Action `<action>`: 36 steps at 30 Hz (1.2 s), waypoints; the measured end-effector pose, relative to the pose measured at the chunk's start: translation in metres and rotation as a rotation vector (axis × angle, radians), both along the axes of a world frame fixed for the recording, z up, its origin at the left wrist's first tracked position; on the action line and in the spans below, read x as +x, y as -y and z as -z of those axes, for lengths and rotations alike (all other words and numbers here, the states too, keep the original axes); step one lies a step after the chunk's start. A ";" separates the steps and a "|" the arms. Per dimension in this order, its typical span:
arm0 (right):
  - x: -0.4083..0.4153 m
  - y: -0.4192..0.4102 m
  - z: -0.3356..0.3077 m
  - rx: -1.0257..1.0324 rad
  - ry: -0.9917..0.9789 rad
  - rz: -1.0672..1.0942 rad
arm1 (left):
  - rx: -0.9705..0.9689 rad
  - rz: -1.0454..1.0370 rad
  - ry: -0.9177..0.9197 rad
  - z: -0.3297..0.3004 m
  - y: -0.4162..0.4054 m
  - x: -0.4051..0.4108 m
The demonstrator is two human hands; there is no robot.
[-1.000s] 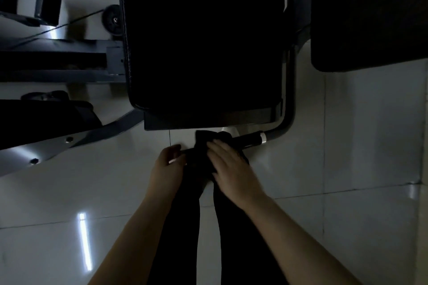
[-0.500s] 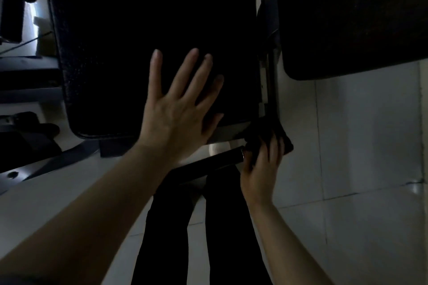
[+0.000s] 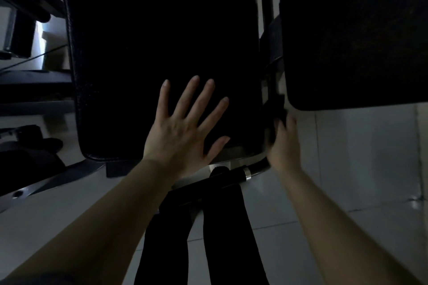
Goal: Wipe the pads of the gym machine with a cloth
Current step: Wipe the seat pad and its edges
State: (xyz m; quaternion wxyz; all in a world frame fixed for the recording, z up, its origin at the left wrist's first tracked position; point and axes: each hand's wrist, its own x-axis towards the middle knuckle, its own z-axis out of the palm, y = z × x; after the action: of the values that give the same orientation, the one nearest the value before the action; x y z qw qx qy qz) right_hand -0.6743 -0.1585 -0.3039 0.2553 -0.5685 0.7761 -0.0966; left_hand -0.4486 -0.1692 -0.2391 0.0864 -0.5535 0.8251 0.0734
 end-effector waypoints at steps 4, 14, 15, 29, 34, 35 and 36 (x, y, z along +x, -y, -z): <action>0.009 -0.073 -0.002 0.074 -0.061 0.067 | 0.025 -0.017 -0.025 -0.003 0.002 -0.001; 0.005 -0.006 -0.006 0.189 -0.030 0.072 | 0.050 -0.299 -0.145 -0.019 -0.030 0.100; 0.004 -0.010 -0.007 0.214 -0.040 0.053 | 0.076 -0.308 -0.176 -0.019 -0.031 0.101; 0.098 0.002 -0.158 0.255 0.540 0.291 | 0.111 -0.503 -0.417 -0.082 0.017 0.105; 0.130 0.112 -0.189 0.114 0.689 0.249 | -0.080 -0.468 -0.440 -0.087 0.094 0.115; 0.137 0.139 -0.185 0.078 0.655 0.217 | -0.092 -0.498 -0.450 -0.082 0.117 0.117; 0.143 0.166 -0.179 0.047 0.611 0.176 | -0.103 -0.535 -0.445 -0.076 0.142 0.119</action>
State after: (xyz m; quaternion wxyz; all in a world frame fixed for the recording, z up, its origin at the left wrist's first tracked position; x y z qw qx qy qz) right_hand -0.5312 -0.3242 -0.1253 0.4801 -0.4379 0.7118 -0.2666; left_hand -0.3299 -0.3108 -0.1636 -0.1462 -0.7242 0.6519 0.1706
